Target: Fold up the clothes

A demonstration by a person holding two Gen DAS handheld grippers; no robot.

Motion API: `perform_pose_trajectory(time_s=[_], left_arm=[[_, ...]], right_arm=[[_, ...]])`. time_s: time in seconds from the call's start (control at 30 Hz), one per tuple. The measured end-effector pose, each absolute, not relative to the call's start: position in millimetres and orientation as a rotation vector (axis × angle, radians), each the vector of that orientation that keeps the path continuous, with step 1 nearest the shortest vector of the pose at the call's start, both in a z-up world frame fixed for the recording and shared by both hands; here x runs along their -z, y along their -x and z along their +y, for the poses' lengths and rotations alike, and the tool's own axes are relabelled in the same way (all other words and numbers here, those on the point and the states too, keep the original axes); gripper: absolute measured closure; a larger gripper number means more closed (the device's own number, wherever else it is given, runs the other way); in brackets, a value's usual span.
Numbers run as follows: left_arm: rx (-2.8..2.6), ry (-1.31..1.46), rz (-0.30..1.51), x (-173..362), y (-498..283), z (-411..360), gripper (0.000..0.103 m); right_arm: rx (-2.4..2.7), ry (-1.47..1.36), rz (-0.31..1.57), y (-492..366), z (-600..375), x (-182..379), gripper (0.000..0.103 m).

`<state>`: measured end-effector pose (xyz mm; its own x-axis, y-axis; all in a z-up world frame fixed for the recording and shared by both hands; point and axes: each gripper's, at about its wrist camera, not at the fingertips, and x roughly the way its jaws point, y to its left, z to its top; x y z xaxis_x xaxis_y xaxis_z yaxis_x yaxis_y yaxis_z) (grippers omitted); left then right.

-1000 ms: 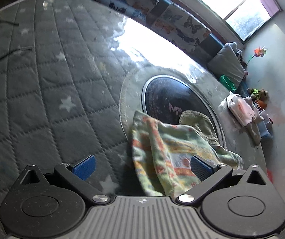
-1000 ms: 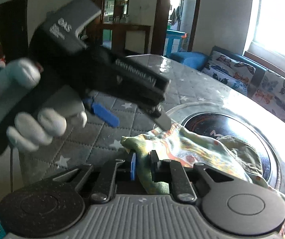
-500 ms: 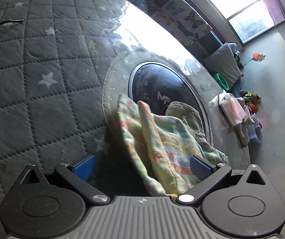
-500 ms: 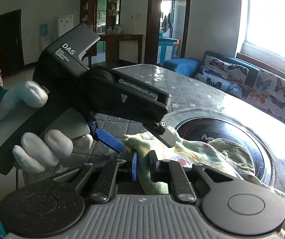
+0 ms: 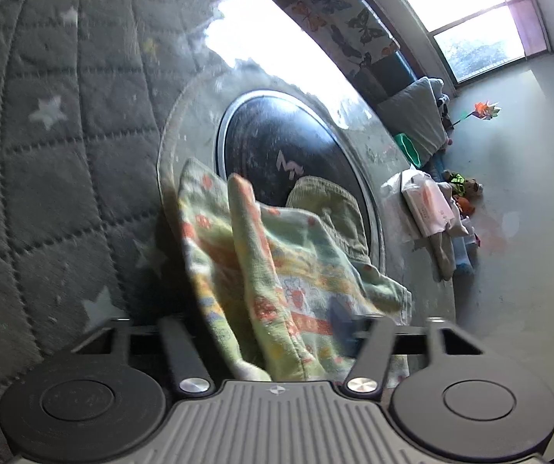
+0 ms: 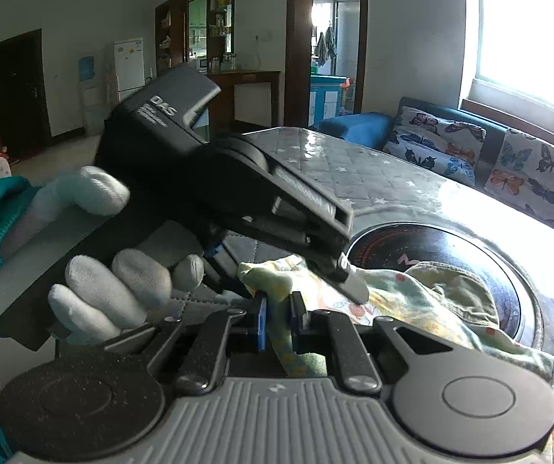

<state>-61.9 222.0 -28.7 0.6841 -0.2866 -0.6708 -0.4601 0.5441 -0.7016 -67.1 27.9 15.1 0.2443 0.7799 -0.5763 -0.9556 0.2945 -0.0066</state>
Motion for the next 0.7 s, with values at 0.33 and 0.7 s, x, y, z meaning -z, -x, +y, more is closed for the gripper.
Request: perform_pose_trajectory(time_s=[0.33, 0.7], left_arm=[[-0.111, 1.009, 0.858, 34, 60, 219, 0.078], [-0.123, 0.924, 0.855, 30, 55, 211, 0.078]], right_arm=[[-1.161, 0.329, 0.563, 37, -3, -18, 0.076], [-0.679, 0.228, 0.668, -75, -93, 16, 0.053]])
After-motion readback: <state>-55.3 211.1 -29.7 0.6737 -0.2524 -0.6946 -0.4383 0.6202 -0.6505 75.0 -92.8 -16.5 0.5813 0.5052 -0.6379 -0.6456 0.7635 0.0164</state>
